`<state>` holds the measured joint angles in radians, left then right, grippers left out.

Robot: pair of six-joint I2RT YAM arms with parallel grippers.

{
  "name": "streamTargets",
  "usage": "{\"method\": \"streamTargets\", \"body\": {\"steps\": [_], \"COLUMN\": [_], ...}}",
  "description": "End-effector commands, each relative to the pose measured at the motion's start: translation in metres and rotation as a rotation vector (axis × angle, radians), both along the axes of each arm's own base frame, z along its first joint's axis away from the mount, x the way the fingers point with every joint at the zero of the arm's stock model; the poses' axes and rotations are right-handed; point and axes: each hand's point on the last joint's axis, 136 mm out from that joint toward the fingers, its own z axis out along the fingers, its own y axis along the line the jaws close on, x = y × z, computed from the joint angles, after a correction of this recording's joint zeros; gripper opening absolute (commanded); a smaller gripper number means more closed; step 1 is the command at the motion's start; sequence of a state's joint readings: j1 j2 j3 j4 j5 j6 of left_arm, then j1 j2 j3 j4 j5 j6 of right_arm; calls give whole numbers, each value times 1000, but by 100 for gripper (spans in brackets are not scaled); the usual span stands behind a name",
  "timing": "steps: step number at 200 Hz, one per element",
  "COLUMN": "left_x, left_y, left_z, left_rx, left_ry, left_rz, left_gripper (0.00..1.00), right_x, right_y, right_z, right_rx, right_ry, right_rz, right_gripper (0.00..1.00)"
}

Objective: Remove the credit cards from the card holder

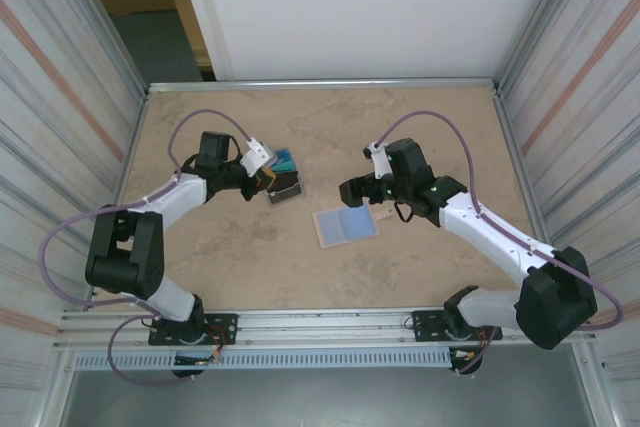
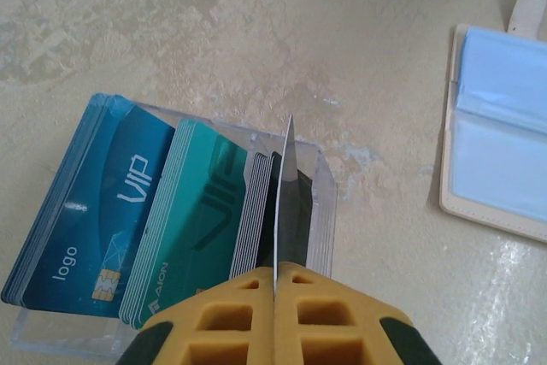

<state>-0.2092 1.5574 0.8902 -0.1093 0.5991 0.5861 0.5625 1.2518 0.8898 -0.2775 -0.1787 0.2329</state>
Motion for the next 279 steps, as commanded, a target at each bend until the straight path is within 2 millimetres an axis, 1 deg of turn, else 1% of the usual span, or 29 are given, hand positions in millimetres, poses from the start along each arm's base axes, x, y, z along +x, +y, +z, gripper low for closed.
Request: {"method": "streamTargets", "body": {"steps": [1,10,24,60,66,68,77,81,87,115,140,160,168,181,194,198,203,212,216,225,230,232,234,244,257,268,271,278,279], "left_x": [3,4,4,5,5,6,6,7,7,13,12,8,8,10,11,10,10,8,8,6,5,4,4,3,2,4,5,6,6], "left_y": [4,3,2,2,3,3,3,4,4,6,6,5,8,21,39,45,51,66,73,87,94,96,99,111,120,126,128,132,133], "left_z": [-15,-20,-23,-22,-22,-22,-21,-20,-18,-6,3,19,30,41,47,49,50,52,52,51,50,49,48,47,42,38,37,34,33], "left_rx": [64,77,84,86,92,94,102,102,101,104,96,58,40,31,28,26,21,17,13,2,-2,-4,-6,-17,-13,-2,0,7,7], "left_ry": [34,43,54,52,50,50,49,45,40,-10,-27,-58,-97,-162,-221,-238,-263,-299,-315,-342,-358,-364,-368,-397,-421,-436,-440,-437,-433], "left_rz": [-5,-3,-4,-3,0,1,8,11,13,38,40,62,93,200,331,365,404,487,519,587,619,632,644,692,726,753,759,779,782], "left_gripper": [0,0,0,0,3,9,22,25,27,26,26,26,26,27,29,34,37,55,59,60,61,63,66,68,69,69,69,69,69], "right_x": [-1,-1,-1,-2,-2,-2,-2,-3,-3,-3,-4,-4,-4,-2,2,3,4,6,7,8,8,8,8,7,8,12,12,15,14], "right_y": [-5,-4,-4,-3,-2,-2,-2,-2,-2,-3,-2,-7,-11,-25,-46,-53,-63,-84,-94,-114,-125,-129,-133,-151,-171,-184,-188,-195,-196], "right_z": [8,9,11,10,10,10,11,10,11,12,11,10,10,12,8,7,7,2,-1,-5,-11,-13,-8,-10,-13,-11,-13,-10,-12], "right_rx": [14,17,22,25,27,27,31,30,30,28,30,24,19,11,2,1,-1,-18,-28,-45,-62,-69,-61,-78,-110,-143,-158,-173,-178], "right_ry": [-10,-11,-14,-9,-7,-6,-7,-7,-6,-10,-5,-7,-13,-32,-38,-41,-49,-60,-66,-87,-89,-88,-109,-142,-187,-259,-274,-333,-334], "right_rz": [-27,-24,-23,-18,-16,-15,-12,-12,-14,-15,-11,-32,-55,-121,-217,-249,-292,-379,-419,-488,-522,-536,-553,-603,-657,-681,-688,-712,-714], "right_gripper": [99,99,99,99,99,99,99,99,99,99,99,99,99,99,99,99,99,99,99,99,99,99,99,99,99,99,99,99,99]}}
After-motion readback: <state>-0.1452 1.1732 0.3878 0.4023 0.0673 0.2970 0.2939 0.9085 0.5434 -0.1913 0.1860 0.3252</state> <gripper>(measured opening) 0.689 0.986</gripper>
